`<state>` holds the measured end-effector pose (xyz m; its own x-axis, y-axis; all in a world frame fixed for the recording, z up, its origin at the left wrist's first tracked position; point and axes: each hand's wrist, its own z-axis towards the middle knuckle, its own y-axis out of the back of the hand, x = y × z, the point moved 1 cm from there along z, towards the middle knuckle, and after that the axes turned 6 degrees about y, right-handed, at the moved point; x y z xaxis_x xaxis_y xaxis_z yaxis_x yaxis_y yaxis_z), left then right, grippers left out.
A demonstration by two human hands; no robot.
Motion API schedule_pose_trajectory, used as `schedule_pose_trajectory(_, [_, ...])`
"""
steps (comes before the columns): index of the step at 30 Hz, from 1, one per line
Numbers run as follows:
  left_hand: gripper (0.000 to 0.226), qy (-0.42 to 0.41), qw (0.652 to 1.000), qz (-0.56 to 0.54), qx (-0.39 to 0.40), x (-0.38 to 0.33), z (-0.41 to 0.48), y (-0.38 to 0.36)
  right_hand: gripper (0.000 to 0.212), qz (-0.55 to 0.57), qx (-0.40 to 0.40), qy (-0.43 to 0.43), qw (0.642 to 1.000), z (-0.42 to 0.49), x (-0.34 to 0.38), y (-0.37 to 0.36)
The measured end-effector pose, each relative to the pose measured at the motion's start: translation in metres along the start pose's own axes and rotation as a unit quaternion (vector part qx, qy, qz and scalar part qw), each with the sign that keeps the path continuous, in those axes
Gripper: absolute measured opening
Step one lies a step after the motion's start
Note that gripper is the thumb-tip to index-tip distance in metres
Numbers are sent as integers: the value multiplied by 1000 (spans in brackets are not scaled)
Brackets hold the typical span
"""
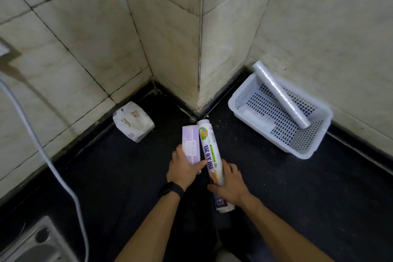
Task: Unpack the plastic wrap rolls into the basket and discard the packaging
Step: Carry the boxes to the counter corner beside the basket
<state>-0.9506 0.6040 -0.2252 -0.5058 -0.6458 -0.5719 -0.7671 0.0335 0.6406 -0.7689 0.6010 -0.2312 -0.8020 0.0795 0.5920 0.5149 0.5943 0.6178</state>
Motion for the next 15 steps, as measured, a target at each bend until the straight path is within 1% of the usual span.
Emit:
schedule_pose_trajectory(2, [104, 0, 1000, -1, 11, -1, -1, 3, 114, 15, 8, -13, 1000, -5, 1, 2])
schedule_pose_trajectory(5, [115, -6, 999, 22, 33, -3, -9, 8, 114, 67, 8, -33, 997, -17, 3, 7])
schedule_pose_trajectory(7, [109, -20, 997, 63, 27, -7, -20, 12, 106, 87, 5, -37, 996, -33, 0, 17])
schedule_pose_trajectory(8, [104, -31, 994, 103, 17, -11, -26, 14, 101, 98, 1, -37, 994, -44, -2, 23])
schedule_pose_trajectory(11, [98, -119, 969, 218, -19, -29, -49, 10, 91, 138, -35, -28, 989, -88, -21, 46])
schedule_pose_trajectory(15, [93, -239, 923, 300, -7, -68, -94, -27, 81, 146, -151, -34, 977, -168, -65, 79])
